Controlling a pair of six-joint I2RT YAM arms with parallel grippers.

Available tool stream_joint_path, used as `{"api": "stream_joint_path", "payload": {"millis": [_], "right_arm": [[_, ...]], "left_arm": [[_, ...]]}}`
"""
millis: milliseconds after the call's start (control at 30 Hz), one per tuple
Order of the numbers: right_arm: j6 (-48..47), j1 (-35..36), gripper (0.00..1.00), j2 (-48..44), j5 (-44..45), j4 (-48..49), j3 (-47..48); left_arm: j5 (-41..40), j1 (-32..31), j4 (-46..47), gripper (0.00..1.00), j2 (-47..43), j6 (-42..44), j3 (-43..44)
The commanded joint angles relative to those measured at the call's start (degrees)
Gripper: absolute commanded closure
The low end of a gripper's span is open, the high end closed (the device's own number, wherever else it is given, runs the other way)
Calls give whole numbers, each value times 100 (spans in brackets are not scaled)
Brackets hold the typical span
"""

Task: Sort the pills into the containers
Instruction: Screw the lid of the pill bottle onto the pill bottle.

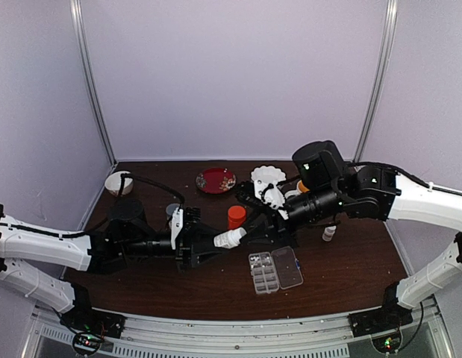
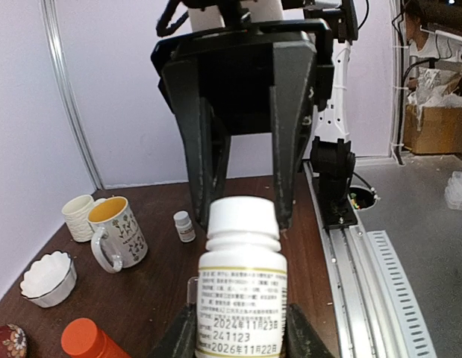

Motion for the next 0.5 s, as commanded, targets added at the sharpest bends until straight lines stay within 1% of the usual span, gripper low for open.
{"api": "stream_joint_path", "payload": {"millis": [0, 33, 133, 233, 267, 300, 367, 467], "right_arm": [[2789, 98, 86, 265, 104, 219, 133], [3933, 99, 86, 287, 229, 169, 157], [5198, 93, 86, 366, 339, 89, 162], [6578, 97, 87, 427, 142, 250, 36], [7082, 94, 87, 430, 11, 395, -56], [7553, 93, 84, 426, -140, 606, -153], [8476, 89, 83, 383, -363, 1078, -404], [9655, 85, 80, 298, -556, 1993, -772]], "left_arm": [[-699, -22, 183, 97, -153, 1136, 470], [-850, -23, 146, 98, -149, 1538, 490], [-972, -18, 105, 98, -126, 1907, 543], [-993, -18, -19, 99, -80, 2174, 641], [-989, -22, -72, 99, -78, 2239, 668], [-992, -23, -98, 99, -77, 2304, 678], [-989, -22, -94, 99, -98, 2426, 643], [-983, -23, -111, 99, -104, 2641, 590]]}}
